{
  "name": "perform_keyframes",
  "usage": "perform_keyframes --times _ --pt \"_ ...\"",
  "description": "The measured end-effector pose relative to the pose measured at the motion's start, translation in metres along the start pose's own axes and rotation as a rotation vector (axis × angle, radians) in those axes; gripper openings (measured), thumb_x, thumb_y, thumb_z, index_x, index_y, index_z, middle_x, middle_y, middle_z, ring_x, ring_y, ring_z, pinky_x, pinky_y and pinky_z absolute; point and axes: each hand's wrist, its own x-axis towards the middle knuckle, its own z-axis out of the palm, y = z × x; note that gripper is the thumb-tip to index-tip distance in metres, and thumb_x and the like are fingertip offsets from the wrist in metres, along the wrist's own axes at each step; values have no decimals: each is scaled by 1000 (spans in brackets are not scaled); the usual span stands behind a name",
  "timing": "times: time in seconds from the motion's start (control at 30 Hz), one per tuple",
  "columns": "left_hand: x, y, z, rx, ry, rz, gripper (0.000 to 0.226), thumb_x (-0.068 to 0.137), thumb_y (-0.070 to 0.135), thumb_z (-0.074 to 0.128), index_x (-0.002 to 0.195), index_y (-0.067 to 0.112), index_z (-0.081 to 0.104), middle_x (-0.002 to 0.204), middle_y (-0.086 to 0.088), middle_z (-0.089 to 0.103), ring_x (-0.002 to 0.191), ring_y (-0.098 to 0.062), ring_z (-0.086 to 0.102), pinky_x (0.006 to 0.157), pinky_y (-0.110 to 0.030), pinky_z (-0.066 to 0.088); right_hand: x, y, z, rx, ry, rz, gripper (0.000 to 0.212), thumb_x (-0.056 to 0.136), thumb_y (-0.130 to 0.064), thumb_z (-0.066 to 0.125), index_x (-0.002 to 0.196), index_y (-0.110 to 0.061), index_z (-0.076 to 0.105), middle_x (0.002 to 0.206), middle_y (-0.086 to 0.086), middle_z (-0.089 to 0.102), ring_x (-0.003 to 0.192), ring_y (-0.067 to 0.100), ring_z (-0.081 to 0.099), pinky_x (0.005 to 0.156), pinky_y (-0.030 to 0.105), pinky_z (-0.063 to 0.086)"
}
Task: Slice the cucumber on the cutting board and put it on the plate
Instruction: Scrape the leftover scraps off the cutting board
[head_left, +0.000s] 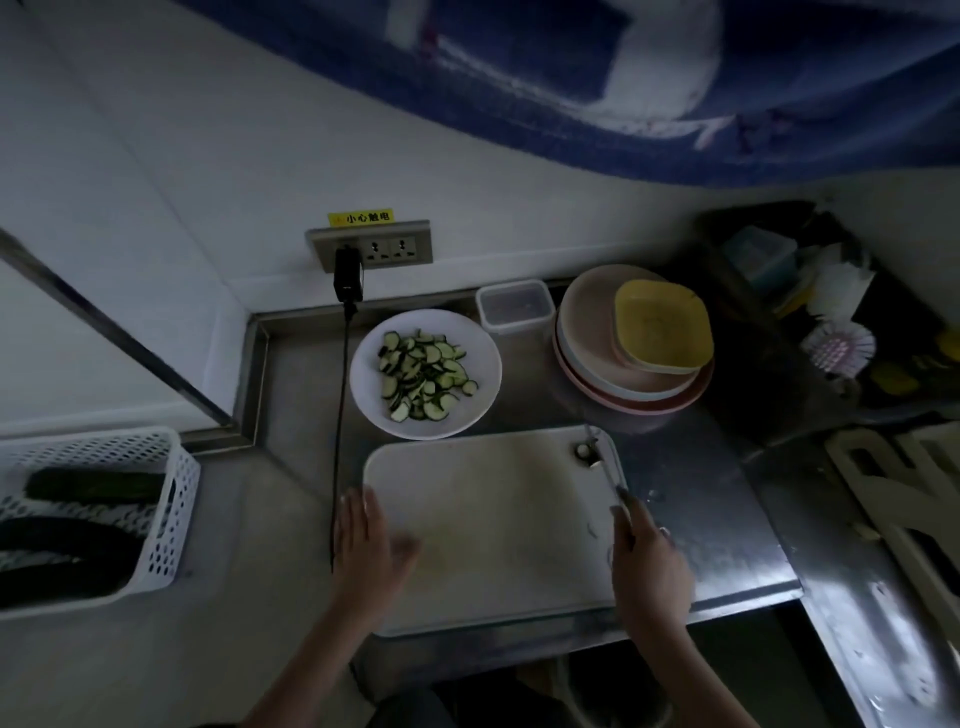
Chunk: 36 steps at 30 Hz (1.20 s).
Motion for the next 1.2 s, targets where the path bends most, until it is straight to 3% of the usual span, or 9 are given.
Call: perform_keyframes --times 0.1,0.2,0.33,0.43,0.6,0.73,0.87,1.0,1.2 --pt "-8 -10 5 61 -124 10 143 38 103 4 140 5 -22 151 -12 -21 139 -23 -20 114 -38 -4 24 10 -10 -52 13 29 36 101 -35 30 132 -31 49 94 8 64 68 22 59 54 30 47" --pt "-13 -9 -11 81 -267 62 152 23 105 13 130 11 -39 143 -5 -42 131 -20 -39 114 -37 -11 45 16 -14 -180 -29 -20 36 100 -23 30 131 -33 46 96 9 64 75 26 62 61 31 48" --pt "-25 -7 -20 160 -386 158 159 18 102 30 131 15 -41 131 -7 -56 128 -27 -44 113 -38 -7 60 18 -11 -332 -109 -103 29 97 -18 42 124 -29 47 95 5 63 79 23 64 65 35 54" --pt "-30 -3 -16 163 -314 172 156 24 93 46 135 18 -34 133 -8 -51 129 -25 -41 114 -38 -5 55 27 -13 -385 -153 -157 36 96 -16 44 129 -30 42 102 4 60 82 21 62 63 31 51" --pt "-30 -2 5 114 -243 188 148 31 102 34 148 24 -12 150 -29 -13 138 -25 -29 112 -48 4 18 45 -10 -508 -336 -362 64 95 -13 38 147 -39 14 118 3 53 99 25 62 78 34 50" --pt "-30 25 13 175 -253 233 149 26 103 27 141 27 -30 144 -24 -35 129 -26 -44 112 -43 -10 26 61 -21 -382 -264 -266 61 93 -20 46 143 -46 22 110 -1 57 93 22 62 73 33 51" --pt "-27 57 23 233 -283 230 155 27 102 30 144 19 -28 142 -24 -39 128 -33 -43 112 -44 -14 59 79 -41 -344 -187 -259 72 86 -17 62 140 -49 28 103 0 59 84 19 60 67 36 55" --pt "-28 84 27 251 -291 233 150 44 89 56 137 15 -35 134 -20 -48 126 -33 -44 110 -39 -17 74 74 -40 -401 -147 -272 54 96 -24 48 140 -49 30 90 -1 52 81 20 56 61 30 45" --pt "-29 98 34 279 -299 227 149 47 87 59 143 13 -28 142 -28 -36 132 -37 -36 111 -42 -14 58 124 -51 -443 -266 -285 56 94 -20 46 141 -46 33 96 -2 53 95 21 57 73 29 38"
